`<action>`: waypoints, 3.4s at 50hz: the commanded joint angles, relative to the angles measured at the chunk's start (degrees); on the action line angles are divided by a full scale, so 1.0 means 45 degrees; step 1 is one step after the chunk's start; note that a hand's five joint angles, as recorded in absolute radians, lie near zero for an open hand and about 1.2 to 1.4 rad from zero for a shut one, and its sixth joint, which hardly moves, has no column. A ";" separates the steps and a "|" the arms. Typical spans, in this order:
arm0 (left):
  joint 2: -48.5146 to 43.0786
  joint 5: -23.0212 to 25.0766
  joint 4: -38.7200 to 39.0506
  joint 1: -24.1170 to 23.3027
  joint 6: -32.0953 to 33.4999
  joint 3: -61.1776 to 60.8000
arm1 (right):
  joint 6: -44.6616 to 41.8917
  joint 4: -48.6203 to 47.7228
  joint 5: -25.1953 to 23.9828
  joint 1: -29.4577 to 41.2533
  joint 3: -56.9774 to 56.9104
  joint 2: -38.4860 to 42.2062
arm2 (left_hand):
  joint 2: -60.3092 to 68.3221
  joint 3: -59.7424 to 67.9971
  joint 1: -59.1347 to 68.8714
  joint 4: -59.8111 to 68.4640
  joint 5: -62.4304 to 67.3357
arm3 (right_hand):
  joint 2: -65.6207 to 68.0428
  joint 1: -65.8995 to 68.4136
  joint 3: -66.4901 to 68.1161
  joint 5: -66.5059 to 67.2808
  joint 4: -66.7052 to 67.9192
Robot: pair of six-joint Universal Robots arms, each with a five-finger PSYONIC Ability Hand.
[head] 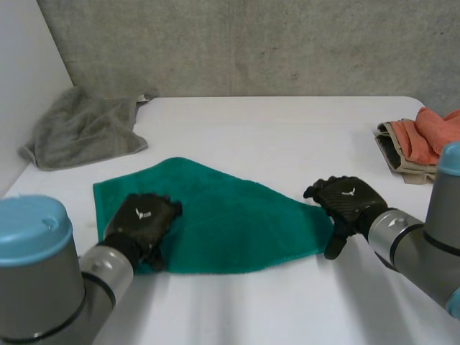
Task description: Fold the laundry.
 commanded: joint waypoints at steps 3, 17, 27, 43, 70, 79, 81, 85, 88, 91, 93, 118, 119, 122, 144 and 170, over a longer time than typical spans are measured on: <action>-0.0608 0.0015 0.0114 -0.0377 0.0065 -0.0587 | -0.1286 -0.1206 0.0034 0.0041 0.0211 0.0868 | 0.1861 0.1886 0.1825 0.1876 0.1814 | 0.1812 0.2036 0.1899 0.1670 0.1651; -0.1976 -0.0453 0.2731 0.0013 0.0260 -0.0157 | -0.1286 -0.2867 -0.0064 -0.0057 0.0523 0.1045 | 1.1685 1.1711 1.1650 1.1701 1.1638 | 1.4961 1.5185 1.5047 1.4819 1.4800; -0.2251 -0.0492 0.2830 -0.0065 0.1685 0.0214 | -0.1306 -0.2750 0.0053 -0.0116 0.0251 0.0850 | 1.2659 1.2684 1.2623 1.2674 1.2612 | 1.4961 1.5185 1.5047 1.4819 1.4800; 0.1305 -0.0434 0.2459 0.0208 0.1394 0.1873 | -0.1169 -0.2692 -0.0103 0.0001 -0.1233 -0.1494 | 1.2659 1.2684 1.2623 1.2674 1.2612 | 1.4961 1.5185 1.5047 1.4819 1.4800; 0.1500 -0.0434 0.1912 0.1498 0.0847 0.3846 | 0.5294 0.1019 0.1147 0.0218 -0.0381 -0.0516 | 1.2659 1.2684 1.2623 1.2674 1.2612 | 0.2076 0.2300 0.2163 0.1934 0.1915; 0.1500 -0.0434 0.1795 0.1283 0.0710 0.4199 | 0.5550 0.1019 -0.0121 -0.0759 0.1539 -0.0537 | 1.2659 1.2684 1.2623 1.2674 1.2612 | 0.4655 0.4879 0.4742 0.4513 0.4495; 0.1500 -0.0434 0.1795 0.1283 0.0710 0.4199 | 0.5550 0.1019 -0.0433 -0.0877 0.1695 -0.0537 | 1.2659 1.2684 1.2623 1.2674 1.2612 | 0.5066 0.5290 0.5153 0.4924 0.4905; 0.1481 -0.0434 0.1775 0.1263 0.0613 0.4179 | 0.5899 0.0942 -0.0903 -0.0897 0.1696 -0.0342 | 1.2659 1.2684 1.2623 1.2674 1.2612 | 0.6152 0.6376 0.6239 0.6011 0.5992; 0.1481 -0.0434 0.1775 0.1263 0.0534 0.4159 | 0.6446 0.0805 -0.1040 -0.0838 0.1520 -0.0089 | 1.2659 1.2684 1.2623 1.2674 1.2612 | 0.6152 0.6376 0.6239 0.6011 0.5992; 0.1481 -0.0434 0.1775 0.1185 0.0534 0.4140 | 0.7266 0.0512 -0.1080 -0.0780 0.0994 0.0399 | 1.2659 1.2684 1.2623 1.2674 1.2612 | 0.5594 0.5817 0.5680 0.5452 0.5433; 0.1500 -0.0434 0.1756 0.1146 0.0534 0.4140 | 0.7753 0.0395 -0.1080 -0.0567 0.0508 0.0788 | 1.2659 1.2684 1.2623 1.2674 1.2612 | 0.5221 0.5444 0.5307 0.5079 0.5060; 0.1520 -0.0434 0.1717 0.1087 0.0534 0.3886 | 0.9319 0.0472 0.0483 0.1700 -0.3752 0.3856 | 1.2659 1.2684 1.2623 1.2674 1.2612 | 0.5068 0.5292 0.5155 0.4927 0.4908; 0.1539 -0.0434 0.1678 0.1068 0.0534 0.3886 | 0.9377 0.0473 0.0483 0.1740 -0.3870 0.3915 | 1.2659 1.2684 1.2623 1.2674 1.2612 | 0.5068 0.5292 0.5155 0.4927 0.4908; 0.1578 -0.0434 0.1561 0.1068 0.0534 0.3886 | 0.9690 0.0473 0.0483 0.1779 -0.4241 0.4111 | 1.2659 1.2684 1.2623 1.2674 1.2612 | 0.5031 0.5255 0.5118 0.4889 0.4870; 0.1598 -0.0395 0.1521 0.1048 0.0495 0.3593 | 0.9944 0.1000 0.0522 0.2208 -0.6409 0.5048 | 1.2659 1.2684 1.2623 1.2674 1.2612 | 0.6040 0.6264 0.6127 0.5898 0.5880; 0.1755 0.0170 -0.0254 0.1439 0.0651 0.3183 | -0.3428 0.1955 0.1635 0.0568 -0.4360 -0.0282 | 1.2659 1.2684 1.2623 1.2674 1.2612 | 1.4961 1.5185 1.5047 1.4819 1.4800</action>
